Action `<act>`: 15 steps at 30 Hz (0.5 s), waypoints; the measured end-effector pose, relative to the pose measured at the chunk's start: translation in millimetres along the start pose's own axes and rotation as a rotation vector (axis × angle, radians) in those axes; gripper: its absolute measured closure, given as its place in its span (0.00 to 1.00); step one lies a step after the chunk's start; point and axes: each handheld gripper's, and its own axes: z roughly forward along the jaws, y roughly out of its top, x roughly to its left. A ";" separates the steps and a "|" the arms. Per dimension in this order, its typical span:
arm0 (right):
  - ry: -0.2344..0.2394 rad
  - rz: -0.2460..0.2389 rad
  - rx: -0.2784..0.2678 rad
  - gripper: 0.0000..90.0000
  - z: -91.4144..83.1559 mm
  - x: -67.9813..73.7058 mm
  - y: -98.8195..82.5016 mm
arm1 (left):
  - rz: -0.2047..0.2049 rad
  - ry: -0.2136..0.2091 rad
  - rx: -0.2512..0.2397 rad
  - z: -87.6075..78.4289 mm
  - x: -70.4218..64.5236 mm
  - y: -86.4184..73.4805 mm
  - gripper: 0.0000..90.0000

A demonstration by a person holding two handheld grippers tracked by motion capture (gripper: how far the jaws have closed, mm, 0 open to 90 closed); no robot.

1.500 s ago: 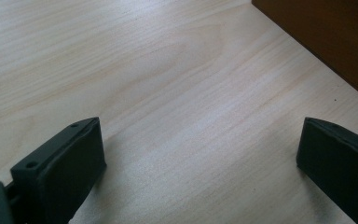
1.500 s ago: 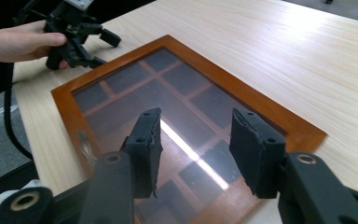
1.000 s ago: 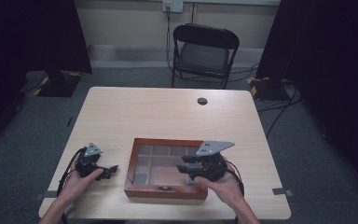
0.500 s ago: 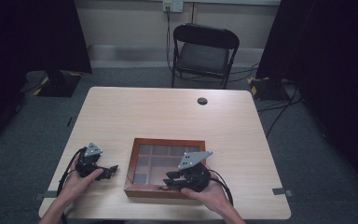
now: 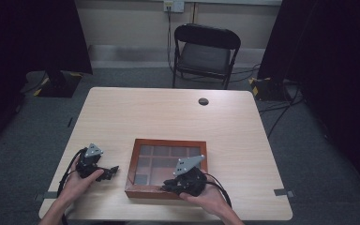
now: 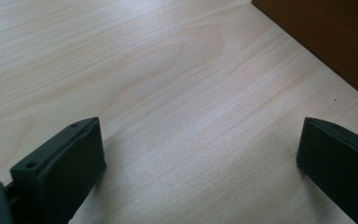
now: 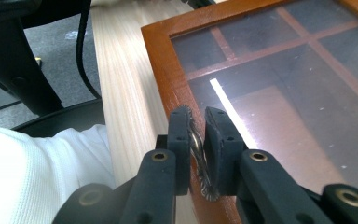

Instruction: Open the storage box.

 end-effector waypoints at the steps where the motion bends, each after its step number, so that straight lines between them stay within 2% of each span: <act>1: 0.000 0.001 0.002 0.90 1.2 -0.7 -0.6 | 0.003 0.000 0.002 -0.1 0.3 0.0 0.00; 9: 0.012 -0.016 0.024 0.90 8.0 -1.8 -2.5 | 0.001 -0.001 0.000 0.0 0.1 0.0 0.00; 12: 0.019 -0.013 0.015 0.90 7.9 -2.9 -3.6 | 0.000 -0.001 0.000 0.0 0.0 0.0 0.00; 15: 0.011 -0.027 0.022 0.91 7.8 -1.3 -2.9 | 0.003 -0.001 0.001 -0.1 0.3 0.0 0.00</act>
